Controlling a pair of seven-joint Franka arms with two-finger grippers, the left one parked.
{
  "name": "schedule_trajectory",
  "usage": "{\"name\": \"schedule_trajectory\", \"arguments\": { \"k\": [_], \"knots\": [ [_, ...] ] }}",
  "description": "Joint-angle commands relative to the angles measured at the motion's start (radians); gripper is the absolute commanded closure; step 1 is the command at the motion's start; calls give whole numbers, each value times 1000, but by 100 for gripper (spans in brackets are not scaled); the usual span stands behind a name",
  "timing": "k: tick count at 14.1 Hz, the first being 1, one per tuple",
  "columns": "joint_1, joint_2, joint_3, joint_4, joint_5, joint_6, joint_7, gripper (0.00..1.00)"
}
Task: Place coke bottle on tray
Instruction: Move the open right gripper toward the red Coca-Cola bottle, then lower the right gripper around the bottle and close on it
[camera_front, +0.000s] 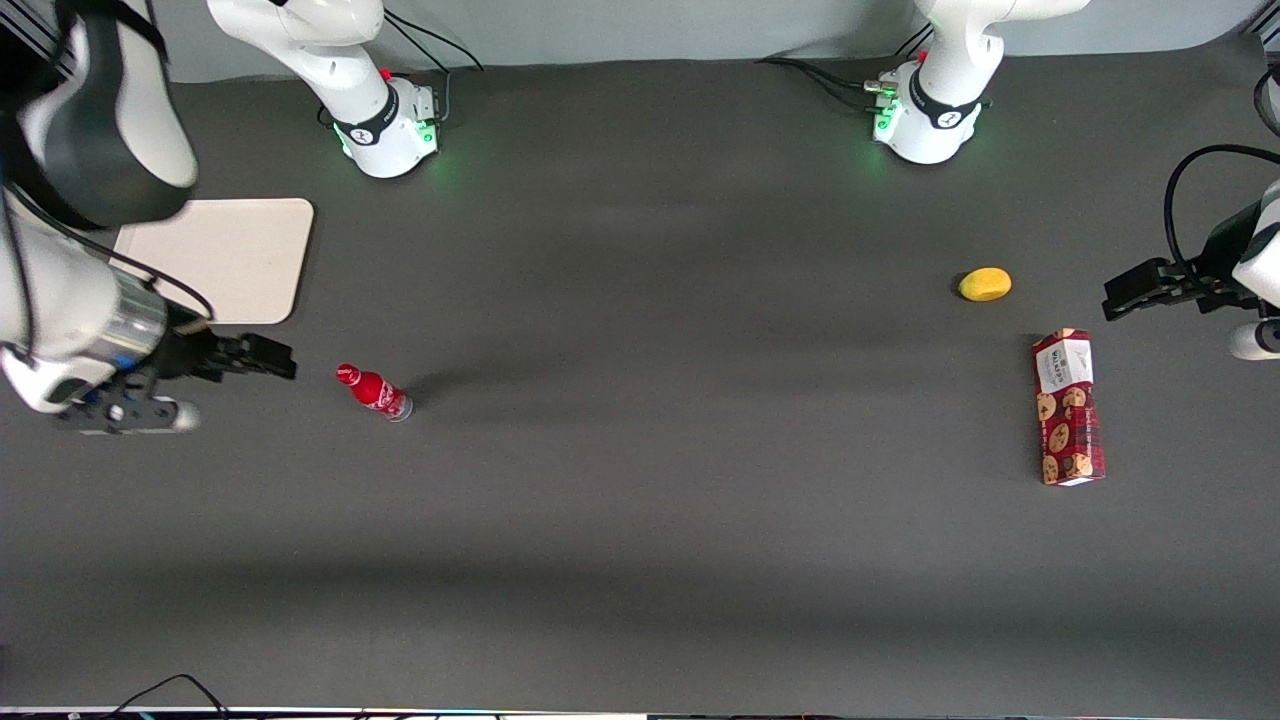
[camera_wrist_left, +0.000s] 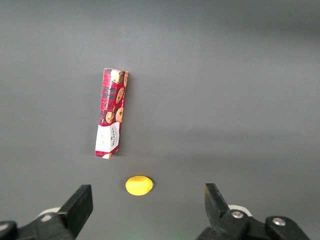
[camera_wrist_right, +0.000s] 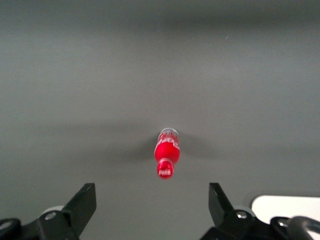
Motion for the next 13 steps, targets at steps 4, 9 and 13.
{"name": "schedule_trajectory", "arguments": {
  "k": [4, 9, 13],
  "knots": [
    [16, -10, 39, -296, -80, 290, 101, 0],
    [4, -32, 33, -416, -92, 414, 89, 0],
    [-4, -79, 30, -480, -92, 420, 88, 5]
  ]
}}
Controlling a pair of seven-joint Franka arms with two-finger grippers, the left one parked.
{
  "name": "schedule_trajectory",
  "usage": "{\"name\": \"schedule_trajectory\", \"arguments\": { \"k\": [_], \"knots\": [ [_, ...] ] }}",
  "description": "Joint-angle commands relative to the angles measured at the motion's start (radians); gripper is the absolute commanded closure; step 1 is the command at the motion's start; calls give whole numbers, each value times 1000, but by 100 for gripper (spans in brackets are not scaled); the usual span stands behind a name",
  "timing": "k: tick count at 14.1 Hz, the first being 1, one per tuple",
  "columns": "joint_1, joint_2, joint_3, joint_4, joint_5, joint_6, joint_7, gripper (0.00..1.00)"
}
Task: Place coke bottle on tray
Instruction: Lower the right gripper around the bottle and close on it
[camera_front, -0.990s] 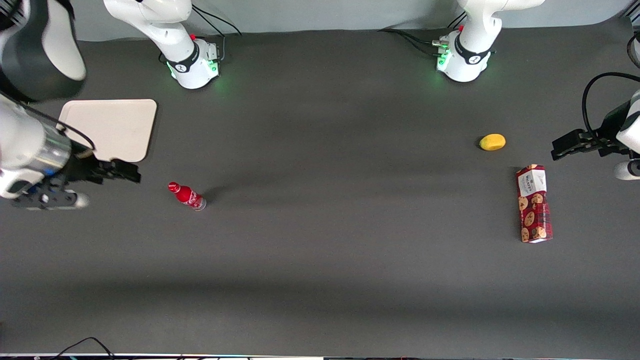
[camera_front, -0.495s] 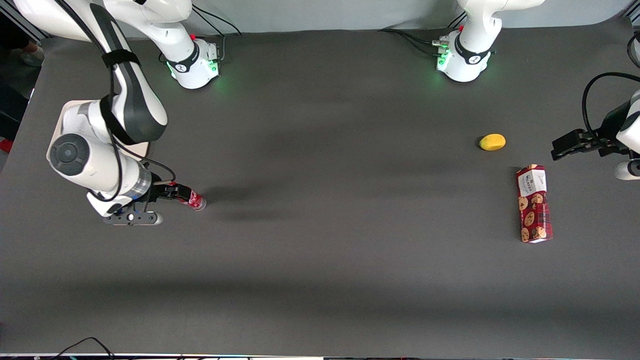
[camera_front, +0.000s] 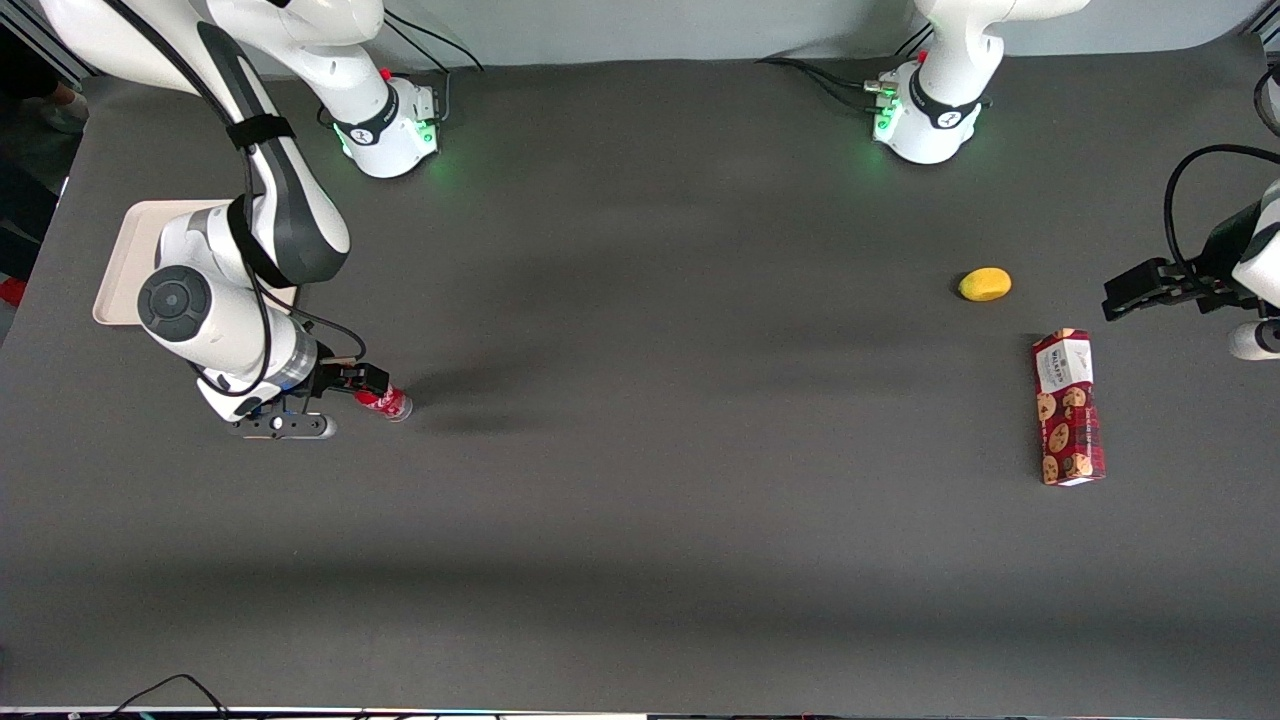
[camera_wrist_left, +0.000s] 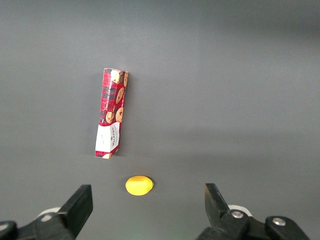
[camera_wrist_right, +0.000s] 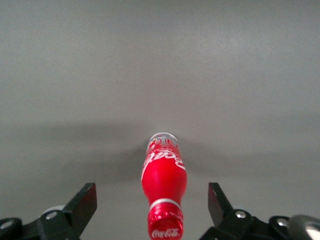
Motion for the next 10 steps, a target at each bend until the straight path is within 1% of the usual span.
{"name": "schedule_trajectory", "arguments": {
  "k": [1, 3, 5, 6, 7, 9, 10],
  "knots": [
    [-8, -79, -1, -86, -12, 22, 6, 6],
    [-7, -99, -1, -114, -12, 39, 6, 9],
    [-8, -100, -1, -139, -12, 73, 6, 14],
    [-8, -100, -1, -142, -12, 80, 6, 24],
    [-7, -100, -1, -143, -12, 82, 2, 38],
    [-8, -100, -1, -142, -12, 84, -15, 70],
    [-7, -100, -3, -142, -12, 84, -15, 82]
  ]
}}
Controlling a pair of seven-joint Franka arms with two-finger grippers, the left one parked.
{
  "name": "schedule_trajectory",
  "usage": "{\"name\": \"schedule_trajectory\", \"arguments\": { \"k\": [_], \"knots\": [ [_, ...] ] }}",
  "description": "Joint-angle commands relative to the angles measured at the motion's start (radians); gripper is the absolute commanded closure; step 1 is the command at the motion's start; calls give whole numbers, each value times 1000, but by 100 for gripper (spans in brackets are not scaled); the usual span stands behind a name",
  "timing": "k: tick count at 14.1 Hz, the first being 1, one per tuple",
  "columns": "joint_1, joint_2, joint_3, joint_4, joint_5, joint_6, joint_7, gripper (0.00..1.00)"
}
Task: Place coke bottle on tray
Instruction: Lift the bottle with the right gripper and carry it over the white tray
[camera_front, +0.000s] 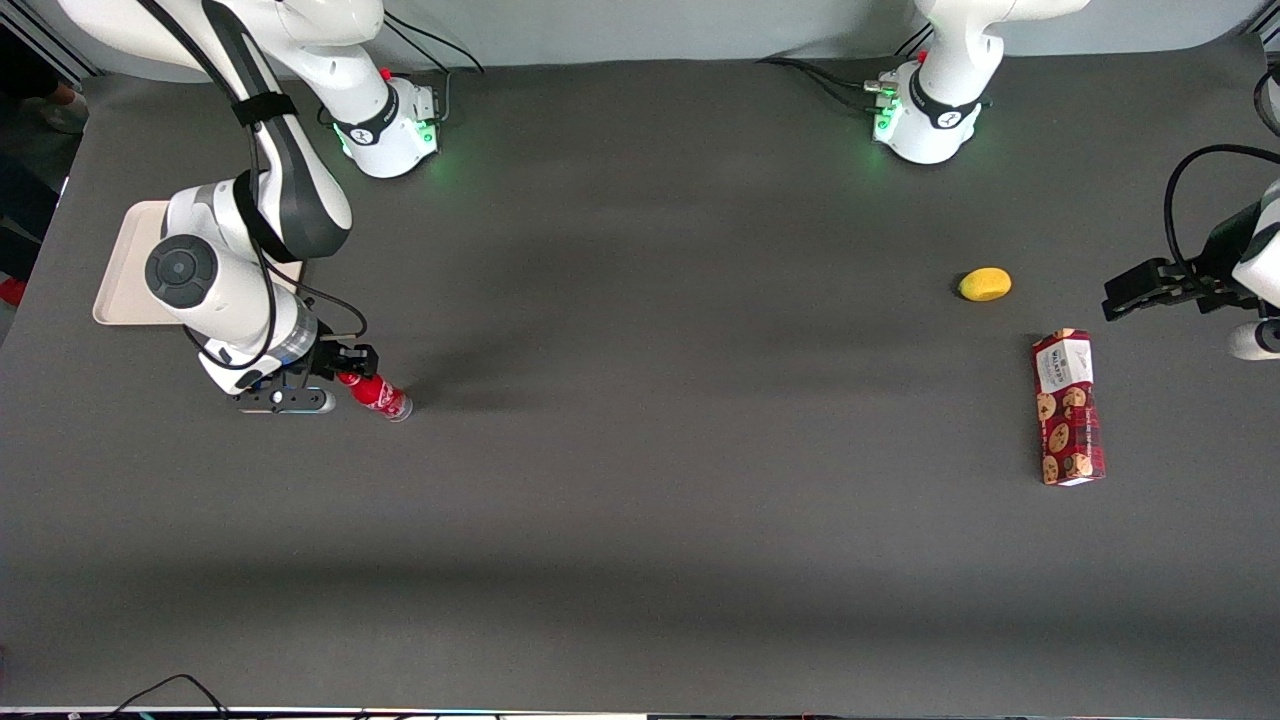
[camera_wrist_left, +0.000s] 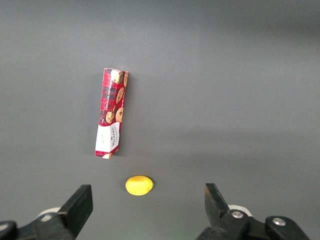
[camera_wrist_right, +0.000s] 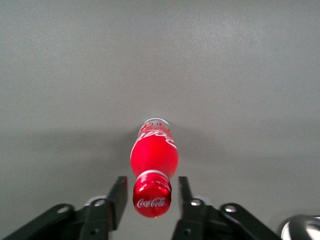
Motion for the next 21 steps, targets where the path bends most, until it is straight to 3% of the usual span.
{"name": "schedule_trajectory", "arguments": {
  "k": [1, 5, 7, 12, 15, 18, 20, 21],
  "knots": [
    [-2, -25, -2, -21, -11, 18, -15, 89],
    [1, -51, -2, 11, -11, 6, -15, 95],
    [4, -112, -2, 70, -11, -84, -35, 96],
    [13, -139, 6, 470, -4, -564, -58, 99],
    [3, -142, -11, 688, 0, -837, -197, 100],
    [1, -186, -162, 784, -10, -1044, -445, 100],
    [1, -231, -309, 755, -19, -1063, -659, 100],
    [7, -241, -380, 733, -63, -1065, -761, 100]
  ]
}}
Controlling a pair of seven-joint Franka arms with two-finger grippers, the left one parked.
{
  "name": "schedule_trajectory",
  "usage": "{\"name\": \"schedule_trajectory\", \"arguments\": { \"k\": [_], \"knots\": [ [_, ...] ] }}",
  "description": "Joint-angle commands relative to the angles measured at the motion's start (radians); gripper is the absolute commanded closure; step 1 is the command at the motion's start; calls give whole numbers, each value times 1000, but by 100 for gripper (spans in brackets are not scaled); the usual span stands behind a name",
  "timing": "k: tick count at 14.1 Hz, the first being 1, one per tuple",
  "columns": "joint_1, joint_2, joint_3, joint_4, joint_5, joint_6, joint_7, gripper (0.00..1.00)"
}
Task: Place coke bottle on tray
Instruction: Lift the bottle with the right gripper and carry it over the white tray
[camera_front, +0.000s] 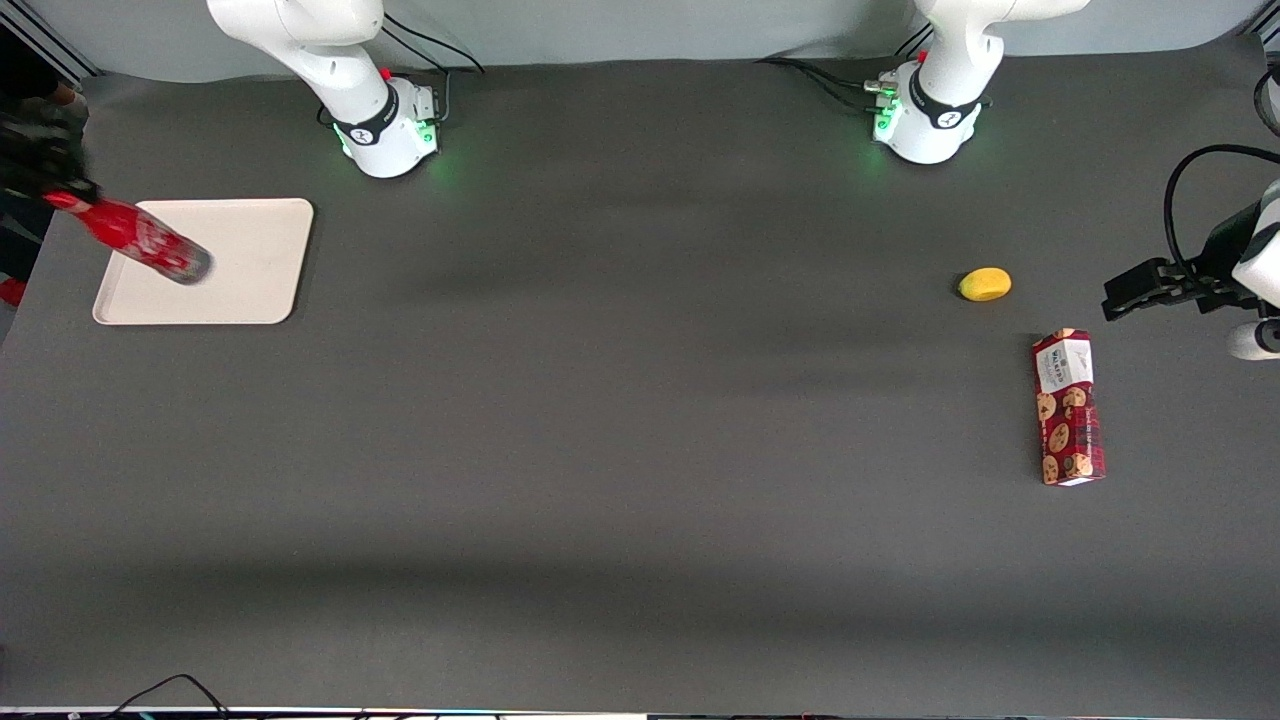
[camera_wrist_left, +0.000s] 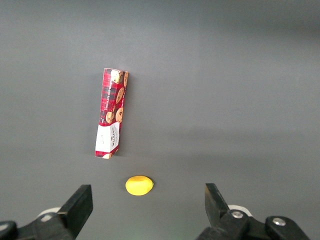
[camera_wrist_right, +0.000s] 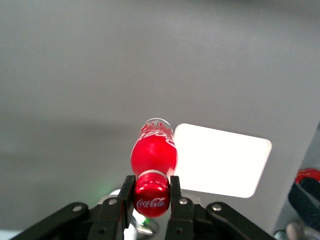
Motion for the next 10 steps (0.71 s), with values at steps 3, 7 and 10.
{"name": "schedule_trajectory", "arguments": {
  "k": [3, 7, 10],
  "knots": [
    [6, -32, -230, -104, -154, 8, -325, 100],
    [1, -101, -408, -440, -205, 352, -469, 100],
    [-5, -117, -537, -676, -205, 653, -543, 100]
  ]
}}
